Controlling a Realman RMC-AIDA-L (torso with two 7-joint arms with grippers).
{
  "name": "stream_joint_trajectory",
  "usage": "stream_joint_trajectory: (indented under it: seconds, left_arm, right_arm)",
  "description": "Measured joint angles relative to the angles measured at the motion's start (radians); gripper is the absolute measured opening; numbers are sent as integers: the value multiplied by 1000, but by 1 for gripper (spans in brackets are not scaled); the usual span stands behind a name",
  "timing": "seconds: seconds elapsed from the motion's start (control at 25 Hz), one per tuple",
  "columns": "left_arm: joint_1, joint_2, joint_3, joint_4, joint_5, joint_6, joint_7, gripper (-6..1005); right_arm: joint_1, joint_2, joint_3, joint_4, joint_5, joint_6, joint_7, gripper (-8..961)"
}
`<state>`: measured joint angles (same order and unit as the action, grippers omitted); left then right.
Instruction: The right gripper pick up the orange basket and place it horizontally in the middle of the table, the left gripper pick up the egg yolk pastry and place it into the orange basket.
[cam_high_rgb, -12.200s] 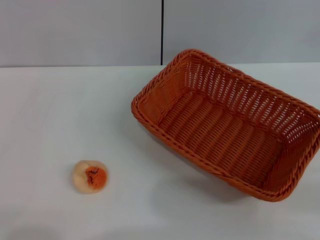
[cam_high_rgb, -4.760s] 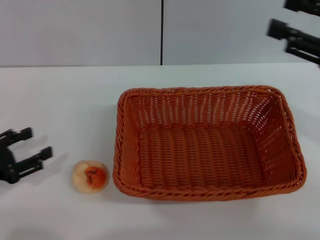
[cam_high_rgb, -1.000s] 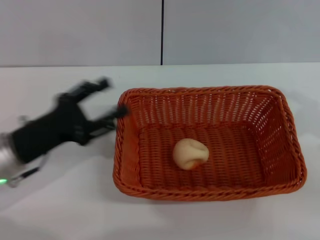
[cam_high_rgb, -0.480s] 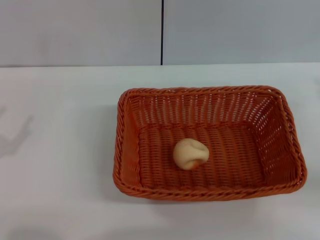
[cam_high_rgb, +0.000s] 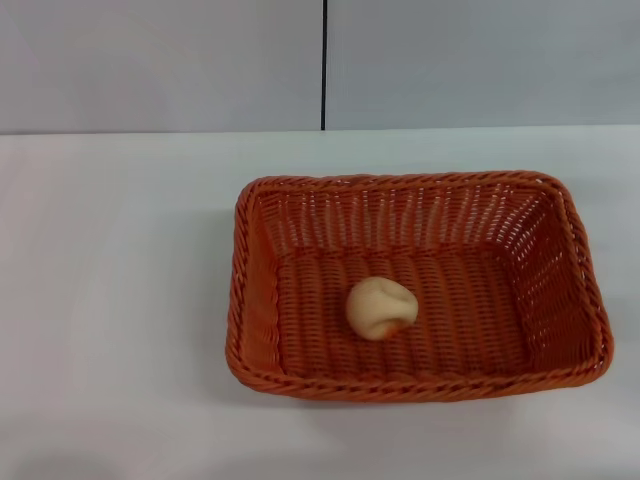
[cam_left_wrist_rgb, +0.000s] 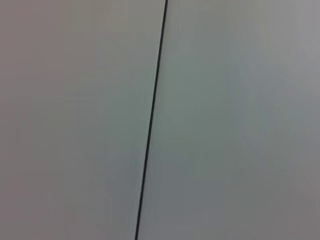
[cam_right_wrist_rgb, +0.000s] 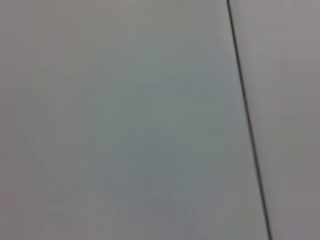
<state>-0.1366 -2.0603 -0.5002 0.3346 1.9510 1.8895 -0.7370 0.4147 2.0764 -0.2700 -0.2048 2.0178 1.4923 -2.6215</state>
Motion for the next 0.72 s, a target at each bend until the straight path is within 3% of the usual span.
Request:
stream_joint_trajectory:
  seconds: [0.12,0.4,0.72]
  left_arm:
    - [11,0,0,-12,0,3,10,824]
    - [139,-3,-1,-181,-1,-2,193,824]
    - [167,-7,0,-223,16,-2,242,825]
  right_arm:
    - [-6,2,13,27,55,12,1,609]
    - [-19,1,19,38,61,11,3,608]
    - [-19,1,9,47,54,-33,-1,609]
